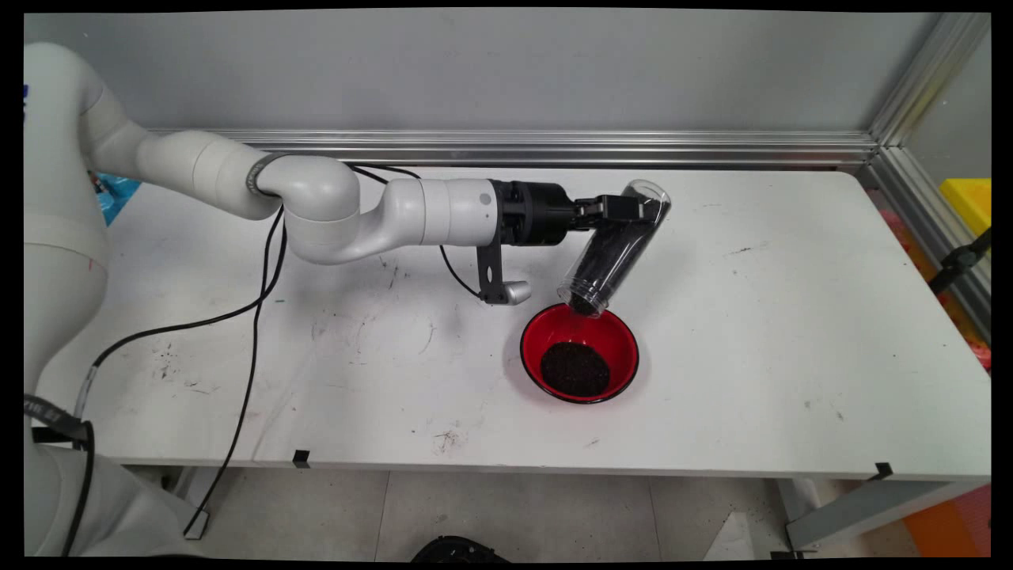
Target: Pour the black seasoning powder in the red bowl
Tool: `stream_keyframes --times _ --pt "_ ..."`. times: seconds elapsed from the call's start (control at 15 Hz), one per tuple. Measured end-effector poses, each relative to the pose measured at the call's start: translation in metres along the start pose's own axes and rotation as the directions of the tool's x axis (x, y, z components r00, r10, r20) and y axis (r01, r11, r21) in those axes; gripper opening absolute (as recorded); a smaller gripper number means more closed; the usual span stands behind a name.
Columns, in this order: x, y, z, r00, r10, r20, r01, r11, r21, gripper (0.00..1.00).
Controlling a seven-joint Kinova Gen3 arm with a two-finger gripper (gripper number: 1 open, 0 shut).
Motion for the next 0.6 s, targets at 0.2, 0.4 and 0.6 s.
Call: stream_keyframes --times 0.2,0.4,0.6 --pt "0.0032 0.0013 0.0012 1.000 0.014 -0.002 -0.013 1.000 0.006 0.00" --pt "0.0059 0.0023 0.0027 1.000 0.025 -0.004 -0.024 1.000 0.013 0.00" --pt "0.0073 0.0024 0.0039 0.999 0.033 -0.004 -0.033 0.999 0.021 0.00"
